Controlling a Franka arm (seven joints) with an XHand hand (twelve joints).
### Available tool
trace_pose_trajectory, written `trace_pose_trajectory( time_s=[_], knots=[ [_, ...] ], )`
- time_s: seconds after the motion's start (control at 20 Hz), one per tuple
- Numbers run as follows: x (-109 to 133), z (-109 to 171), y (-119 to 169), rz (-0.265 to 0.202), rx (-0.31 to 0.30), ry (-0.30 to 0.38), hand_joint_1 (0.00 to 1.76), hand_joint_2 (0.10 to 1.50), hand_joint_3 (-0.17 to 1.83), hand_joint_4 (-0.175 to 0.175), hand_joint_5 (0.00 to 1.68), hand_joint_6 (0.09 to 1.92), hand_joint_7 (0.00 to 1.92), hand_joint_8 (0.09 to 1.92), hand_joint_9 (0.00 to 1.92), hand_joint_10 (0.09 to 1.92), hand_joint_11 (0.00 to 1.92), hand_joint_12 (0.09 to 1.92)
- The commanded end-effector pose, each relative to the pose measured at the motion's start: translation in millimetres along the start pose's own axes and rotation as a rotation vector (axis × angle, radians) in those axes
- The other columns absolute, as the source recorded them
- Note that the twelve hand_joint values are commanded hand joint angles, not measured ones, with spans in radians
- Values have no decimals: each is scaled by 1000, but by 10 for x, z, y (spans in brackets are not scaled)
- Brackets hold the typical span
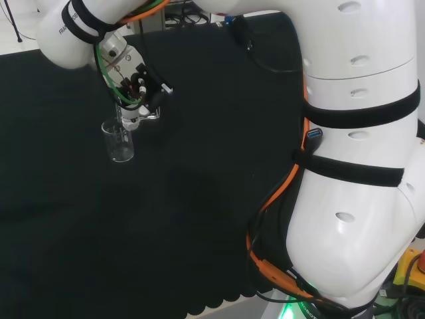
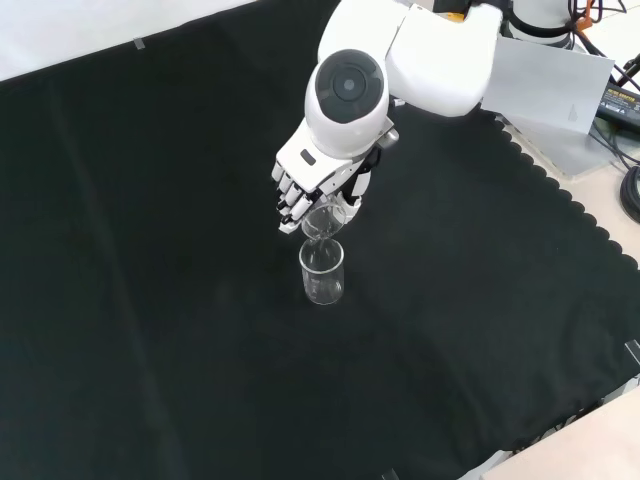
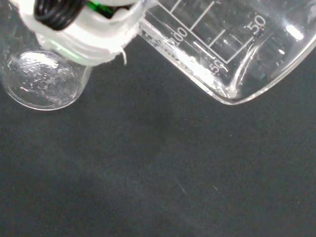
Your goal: Pour the water from the handheld beaker into the one on the table.
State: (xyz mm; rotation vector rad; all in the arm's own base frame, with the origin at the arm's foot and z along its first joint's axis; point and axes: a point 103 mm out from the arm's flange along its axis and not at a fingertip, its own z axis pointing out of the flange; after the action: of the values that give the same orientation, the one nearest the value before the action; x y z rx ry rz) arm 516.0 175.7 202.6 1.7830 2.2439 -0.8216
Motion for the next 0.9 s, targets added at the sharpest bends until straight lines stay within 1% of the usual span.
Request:
trace_pose_trajectory(
  time_s=[0.05, 0.3, 0.7, 0.9],
  knots=[
    [18, -20, -3, 17, 8, -27, 1179, 1023, -175, 20, 1528, 87, 1676, 87, 1560, 234, 1253, 811],
    [25, -44, 2, 33, 25, -48, 1179, 1023, -175, 22, 1528, 87, 1676, 87, 1559, 238, 1254, 810],
    [73, -87, 2, 39, 54, -79, 1178, 1024, -175, 26, 1527, 87, 1676, 87, 1557, 244, 1256, 807],
    [80, -111, 4, 39, 53, -85, 1178, 1024, -175, 27, 1527, 87, 1677, 87, 1556, 247, 1256, 806]
  ],
)
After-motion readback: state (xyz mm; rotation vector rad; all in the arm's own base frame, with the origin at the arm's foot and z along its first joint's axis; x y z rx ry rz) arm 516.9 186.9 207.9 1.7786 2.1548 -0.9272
